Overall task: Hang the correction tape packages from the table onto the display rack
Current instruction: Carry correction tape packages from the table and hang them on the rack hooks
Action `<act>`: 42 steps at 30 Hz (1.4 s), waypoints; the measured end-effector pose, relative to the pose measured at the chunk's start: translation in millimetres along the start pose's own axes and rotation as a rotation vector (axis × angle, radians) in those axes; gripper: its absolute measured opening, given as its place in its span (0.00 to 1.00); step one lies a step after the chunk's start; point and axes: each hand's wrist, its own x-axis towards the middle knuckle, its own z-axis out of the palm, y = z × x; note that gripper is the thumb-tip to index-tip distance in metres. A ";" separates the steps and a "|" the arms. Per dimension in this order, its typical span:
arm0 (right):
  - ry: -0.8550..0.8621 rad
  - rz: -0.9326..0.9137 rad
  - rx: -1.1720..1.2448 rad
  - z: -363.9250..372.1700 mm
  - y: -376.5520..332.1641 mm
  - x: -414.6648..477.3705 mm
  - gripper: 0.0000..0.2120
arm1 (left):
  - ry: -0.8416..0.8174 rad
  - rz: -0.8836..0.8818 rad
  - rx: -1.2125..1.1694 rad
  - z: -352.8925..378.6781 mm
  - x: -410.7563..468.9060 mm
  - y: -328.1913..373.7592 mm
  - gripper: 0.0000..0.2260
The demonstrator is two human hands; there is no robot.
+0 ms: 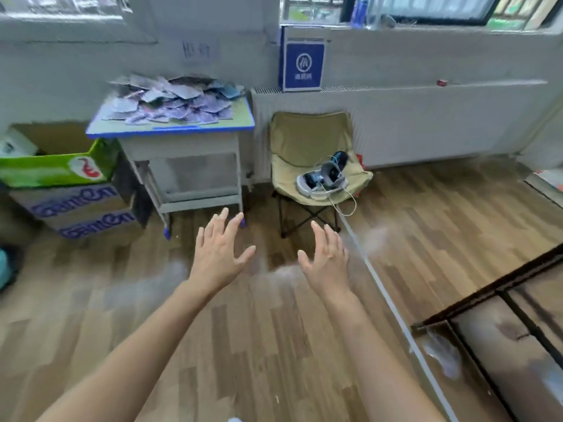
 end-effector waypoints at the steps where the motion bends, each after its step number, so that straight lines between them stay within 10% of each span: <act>1: -0.007 -0.027 0.003 8.2 -18.0 10.9 0.31 | 0.012 -0.021 0.012 -8.9 7.8 -18.0 0.30; 27: -0.088 -0.382 0.019 118.8 -242.8 427.8 0.31 | 0.208 -0.332 -0.001 -75.5 364.4 -232.2 0.31; 42: -0.145 -0.285 0.079 202.8 -382.5 663.3 0.31 | 0.182 -0.299 0.063 -110.5 619.7 -400.5 0.30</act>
